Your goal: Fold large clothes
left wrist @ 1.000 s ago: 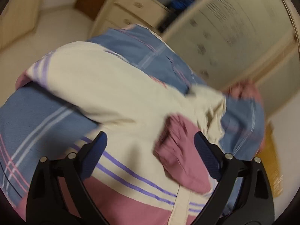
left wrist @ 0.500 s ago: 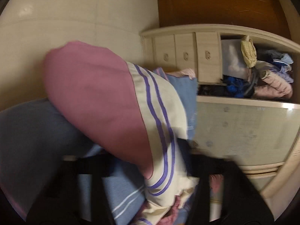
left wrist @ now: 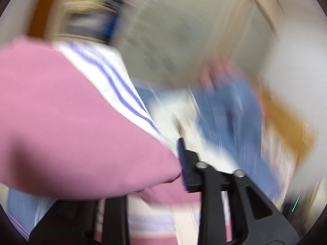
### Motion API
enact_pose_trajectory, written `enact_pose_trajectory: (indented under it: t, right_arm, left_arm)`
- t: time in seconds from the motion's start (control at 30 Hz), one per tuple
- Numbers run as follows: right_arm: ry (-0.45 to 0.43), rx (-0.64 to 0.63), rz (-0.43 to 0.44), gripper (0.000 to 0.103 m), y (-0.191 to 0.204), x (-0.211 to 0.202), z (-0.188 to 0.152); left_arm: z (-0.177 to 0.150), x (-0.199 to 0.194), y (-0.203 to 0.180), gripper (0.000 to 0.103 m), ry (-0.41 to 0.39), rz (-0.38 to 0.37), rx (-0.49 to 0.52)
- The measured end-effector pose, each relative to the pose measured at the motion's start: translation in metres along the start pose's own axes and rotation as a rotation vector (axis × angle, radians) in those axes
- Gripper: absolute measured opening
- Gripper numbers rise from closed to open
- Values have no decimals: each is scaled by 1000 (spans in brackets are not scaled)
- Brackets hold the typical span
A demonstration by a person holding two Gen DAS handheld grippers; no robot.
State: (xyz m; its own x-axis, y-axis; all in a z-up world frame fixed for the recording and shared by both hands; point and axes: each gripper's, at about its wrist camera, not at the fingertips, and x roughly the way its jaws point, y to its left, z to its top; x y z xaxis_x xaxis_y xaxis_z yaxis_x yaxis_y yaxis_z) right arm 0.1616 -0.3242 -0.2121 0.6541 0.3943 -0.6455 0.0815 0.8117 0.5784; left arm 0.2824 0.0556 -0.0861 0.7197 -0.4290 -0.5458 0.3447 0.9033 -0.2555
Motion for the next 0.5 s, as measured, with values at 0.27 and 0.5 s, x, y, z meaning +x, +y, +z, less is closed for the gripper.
enact_pose_trajectory:
  t: [0.27, 0.5]
  right_arm:
    - [-80, 70, -51, 95, -26, -33, 6]
    - [-142, 115, -25, 102, -42, -31, 30]
  left_arm:
    - [-106, 72, -119, 70, 319, 88, 358]
    - [-88, 44, -24, 88, 256, 65, -25]
